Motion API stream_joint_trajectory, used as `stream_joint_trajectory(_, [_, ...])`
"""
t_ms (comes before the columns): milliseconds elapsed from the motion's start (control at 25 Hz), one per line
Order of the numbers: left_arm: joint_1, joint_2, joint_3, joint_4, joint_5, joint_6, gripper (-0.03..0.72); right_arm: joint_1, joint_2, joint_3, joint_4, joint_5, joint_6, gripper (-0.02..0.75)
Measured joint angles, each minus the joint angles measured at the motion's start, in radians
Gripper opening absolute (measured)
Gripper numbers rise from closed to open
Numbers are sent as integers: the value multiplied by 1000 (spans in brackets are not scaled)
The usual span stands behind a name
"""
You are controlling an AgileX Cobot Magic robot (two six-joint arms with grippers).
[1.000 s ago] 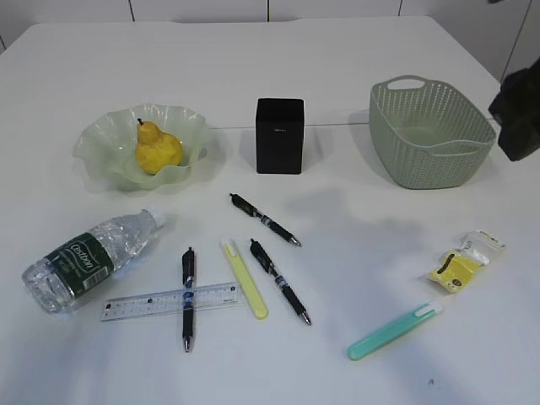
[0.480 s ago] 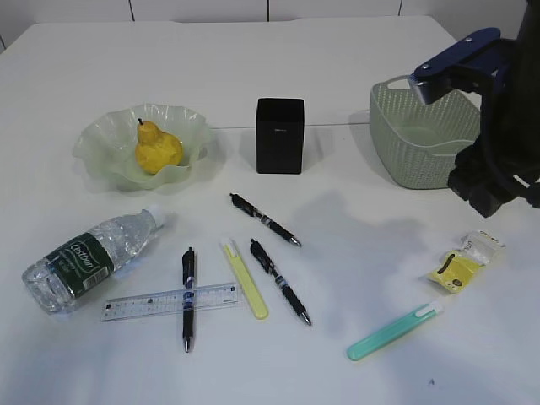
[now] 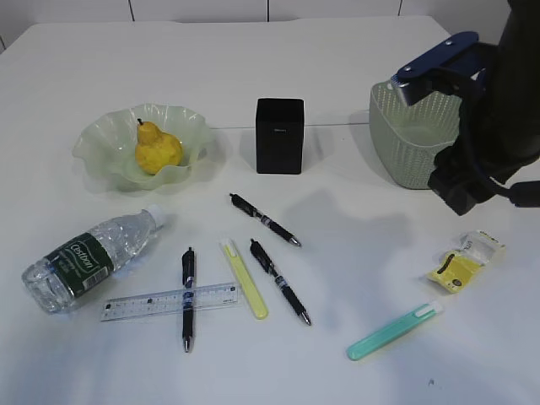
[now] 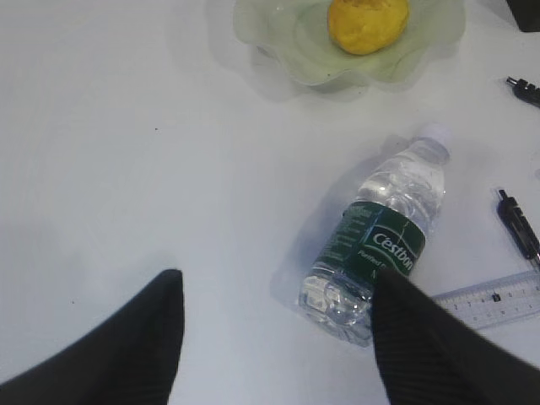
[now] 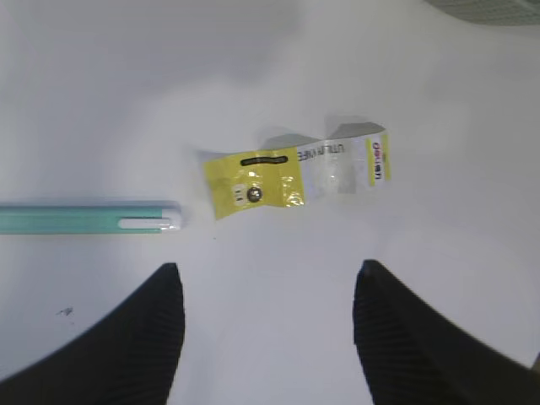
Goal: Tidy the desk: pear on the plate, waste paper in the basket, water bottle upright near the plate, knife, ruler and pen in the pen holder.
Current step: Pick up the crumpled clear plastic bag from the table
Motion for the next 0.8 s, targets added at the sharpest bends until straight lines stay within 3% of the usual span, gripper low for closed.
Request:
stream_joint_trajectory(280, [0, 0, 0, 0, 5, 0, 487, -30, 32, 0, 128, -19, -143, 498])
stream_joint_trajectory(520, [0, 0, 0, 0, 12, 0, 482, -199, 32, 0, 273, -47, -243, 498])
stream_joint_trajectory(800, [0, 0, 0, 0, 8, 0, 475, -221, 127, 0, 283, -65, -317, 498])
